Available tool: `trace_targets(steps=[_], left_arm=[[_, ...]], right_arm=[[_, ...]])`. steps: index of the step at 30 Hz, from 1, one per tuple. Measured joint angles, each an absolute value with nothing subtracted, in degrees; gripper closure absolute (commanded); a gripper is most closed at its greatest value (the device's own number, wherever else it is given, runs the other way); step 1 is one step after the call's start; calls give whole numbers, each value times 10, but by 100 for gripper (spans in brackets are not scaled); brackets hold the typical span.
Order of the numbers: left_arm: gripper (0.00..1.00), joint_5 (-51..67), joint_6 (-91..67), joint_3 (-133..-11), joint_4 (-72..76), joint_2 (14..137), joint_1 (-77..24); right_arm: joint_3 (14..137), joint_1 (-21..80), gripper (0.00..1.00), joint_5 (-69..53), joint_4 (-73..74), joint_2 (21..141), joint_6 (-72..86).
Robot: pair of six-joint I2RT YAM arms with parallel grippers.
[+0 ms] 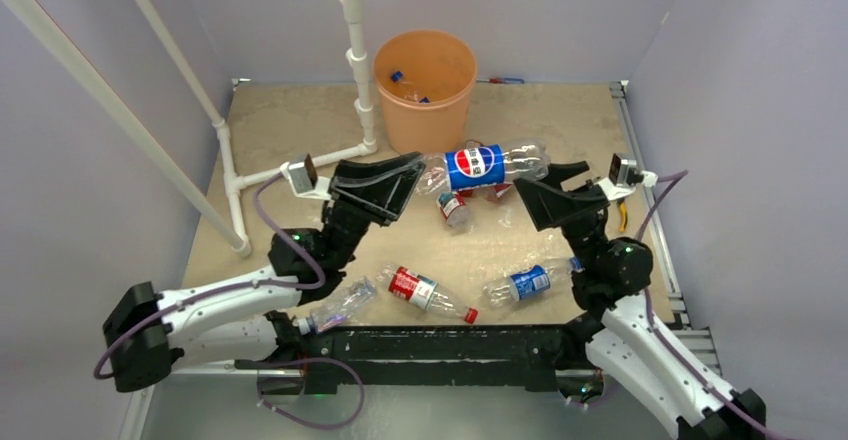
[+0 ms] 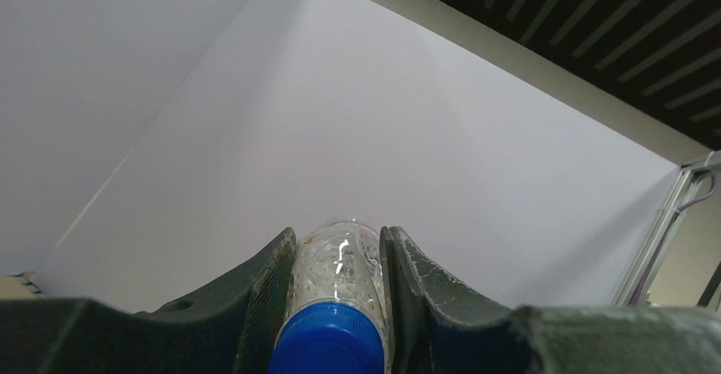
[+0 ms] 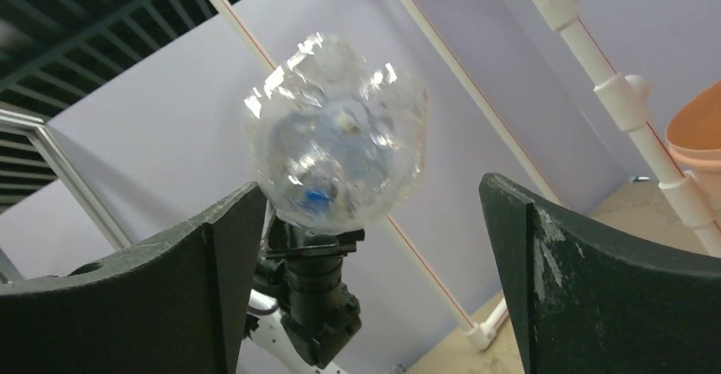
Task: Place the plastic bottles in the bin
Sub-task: Pick up the plastic bottle at the center of the board.
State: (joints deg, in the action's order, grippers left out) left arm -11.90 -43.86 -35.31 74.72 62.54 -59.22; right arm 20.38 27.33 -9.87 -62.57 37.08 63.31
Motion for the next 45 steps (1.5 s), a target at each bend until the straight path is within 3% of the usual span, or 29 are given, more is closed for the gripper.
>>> trace_targets(steps=[6,13,19,27,34,45], left_arm=[[100,-80,-357,-362,584,514,-583],[100,-6,-270,-448,378,455,-571],[100,46,-237,-475,299,449,-570],[100,29,-218,-504,228,459,-570],[100,-101,-181,-639,94,550,-570],[100,-268,-90,-934,-96,838,-568]], right_arm=[[313,269,1,-136,-437,329,545],[443,269,1,-223,-242,360,437],[454,269,1,-271,-194,360,404],[492,266,1,-259,-91,359,322],[527,266,1,-169,-28,328,247],[453,266,1,-91,-19,246,246]])
